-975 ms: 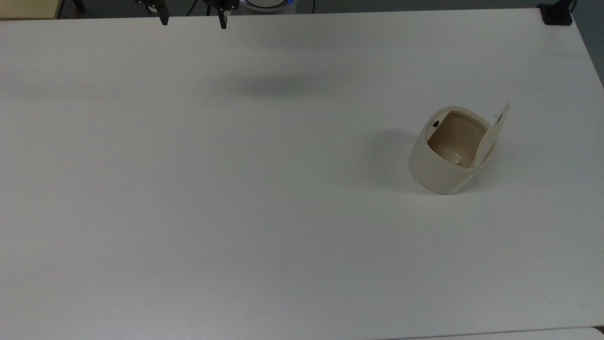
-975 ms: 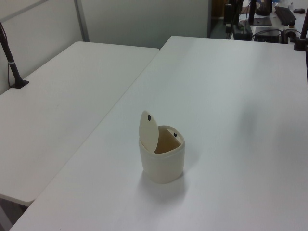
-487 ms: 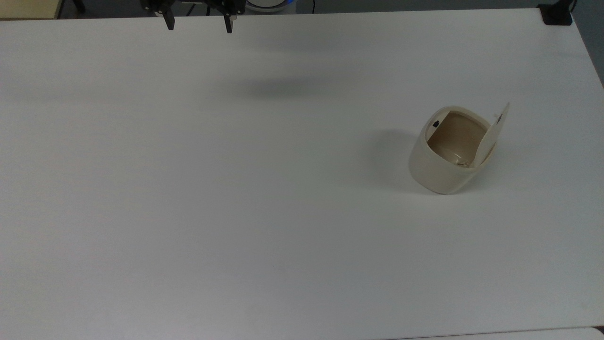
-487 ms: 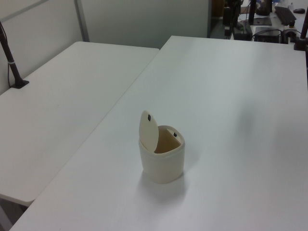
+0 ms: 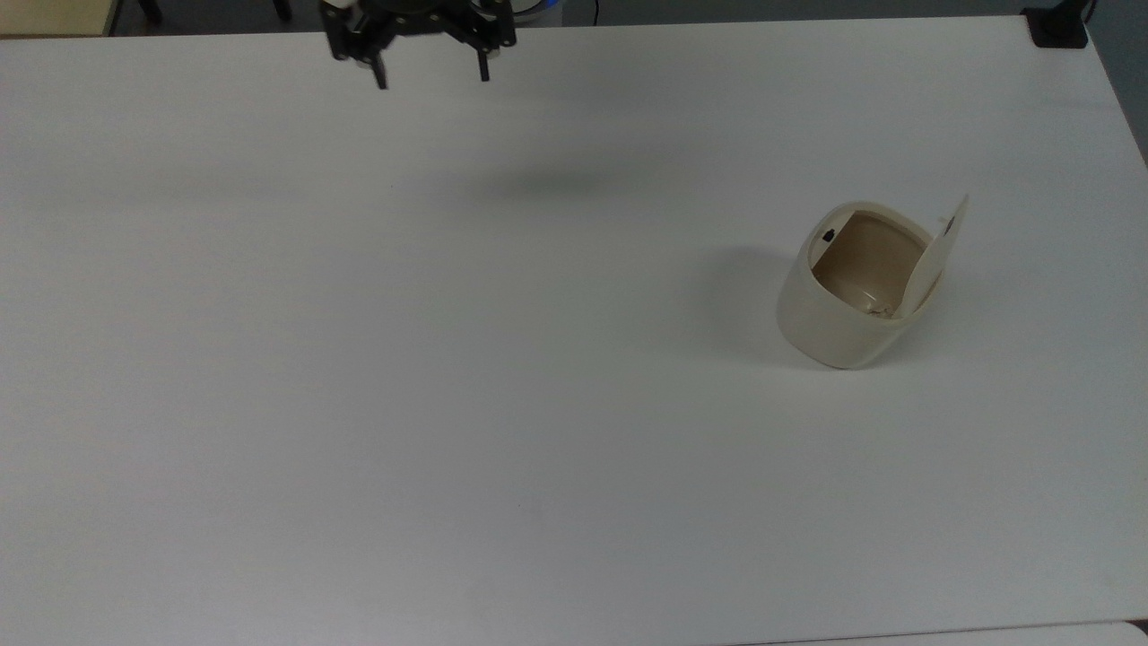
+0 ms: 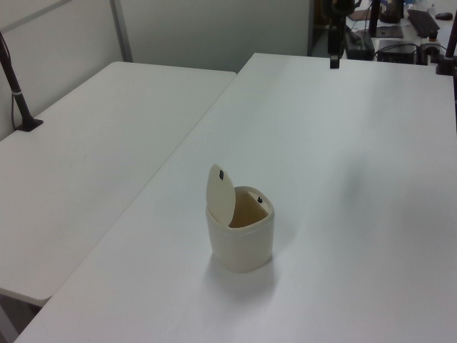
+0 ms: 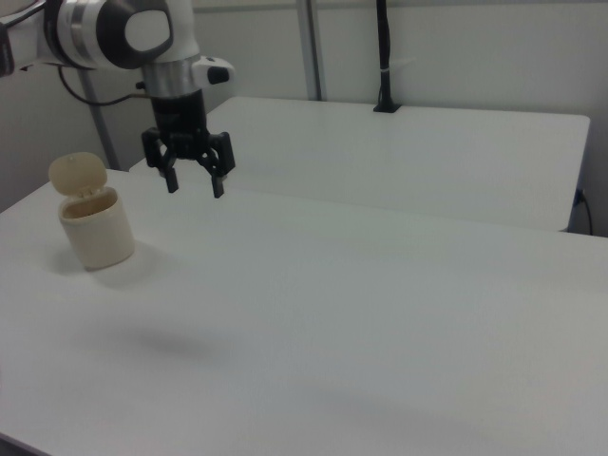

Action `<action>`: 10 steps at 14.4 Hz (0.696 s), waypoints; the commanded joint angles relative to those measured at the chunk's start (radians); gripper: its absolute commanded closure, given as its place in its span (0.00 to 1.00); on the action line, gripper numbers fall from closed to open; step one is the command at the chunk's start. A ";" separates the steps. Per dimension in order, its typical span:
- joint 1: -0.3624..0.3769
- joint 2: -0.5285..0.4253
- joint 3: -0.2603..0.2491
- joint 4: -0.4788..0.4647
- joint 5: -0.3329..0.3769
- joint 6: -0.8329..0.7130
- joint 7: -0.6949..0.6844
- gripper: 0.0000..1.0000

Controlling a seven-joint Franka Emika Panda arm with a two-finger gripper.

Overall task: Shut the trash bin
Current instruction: 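Move the gripper over to the open lid of the cream bin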

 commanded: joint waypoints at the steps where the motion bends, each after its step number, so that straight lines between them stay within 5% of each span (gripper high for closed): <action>1: 0.119 0.006 -0.048 -0.007 0.014 0.009 -0.146 0.10; 4: 0.199 0.030 -0.051 -0.006 0.014 0.052 -0.165 0.13; 10: 0.310 0.101 -0.053 0.016 0.028 0.201 -0.167 0.62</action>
